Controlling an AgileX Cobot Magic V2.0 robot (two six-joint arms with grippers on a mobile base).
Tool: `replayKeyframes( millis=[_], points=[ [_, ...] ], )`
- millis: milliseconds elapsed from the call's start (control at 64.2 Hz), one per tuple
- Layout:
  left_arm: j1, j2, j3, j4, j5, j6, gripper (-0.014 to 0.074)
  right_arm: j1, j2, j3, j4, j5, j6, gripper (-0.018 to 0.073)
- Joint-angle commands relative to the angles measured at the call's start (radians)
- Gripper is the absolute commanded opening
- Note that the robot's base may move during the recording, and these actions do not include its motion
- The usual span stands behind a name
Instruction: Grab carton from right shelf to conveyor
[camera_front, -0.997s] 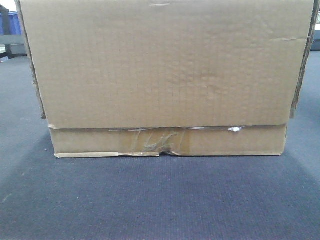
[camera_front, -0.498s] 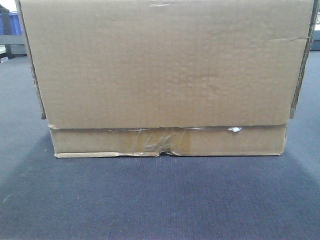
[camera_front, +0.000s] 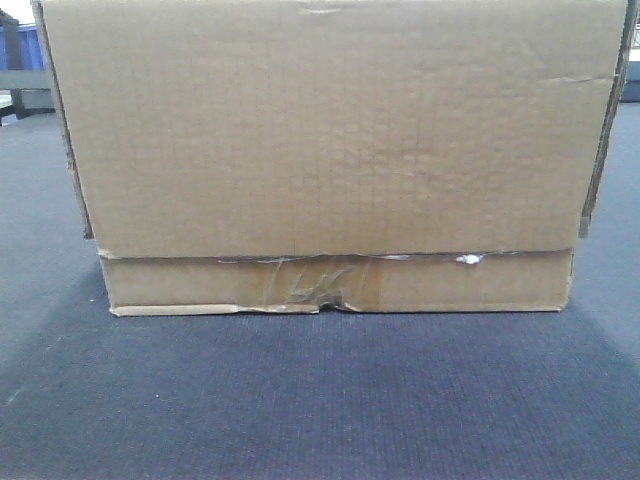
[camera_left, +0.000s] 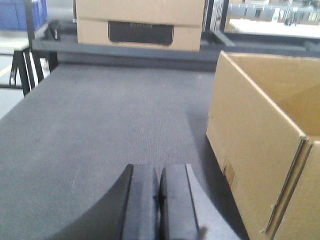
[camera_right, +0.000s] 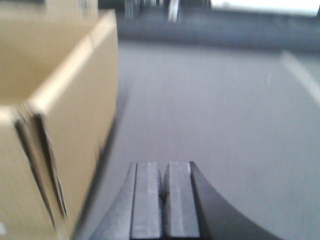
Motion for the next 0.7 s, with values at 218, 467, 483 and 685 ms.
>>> replayKeyframes(
  millis=[218, 467, 483, 685],
  points=[
    [0.004, -0.013, 0.002, 0.003, -0.023, 0.005, 0.0004, -0.003, -0.084, 0.002, -0.007, -0.097, -0.010, -0.0070],
    [0.004, -0.013, 0.002, 0.003, -0.023, 0.005, 0.0004, -0.003, -0.084, 0.002, -0.007, -0.099, -0.010, -0.0070],
    [0.004, -0.013, 0.002, 0.003, -0.023, 0.005, 0.0004, -0.003, -0.084, 0.002, -0.007, -0.101, -0.010, -0.0070],
    [0.004, -0.013, 0.002, 0.003, -0.023, 0.005, 0.0004, -0.003, -0.084, 0.002, -0.007, -0.101, -0.010, -0.0070]
  ],
)
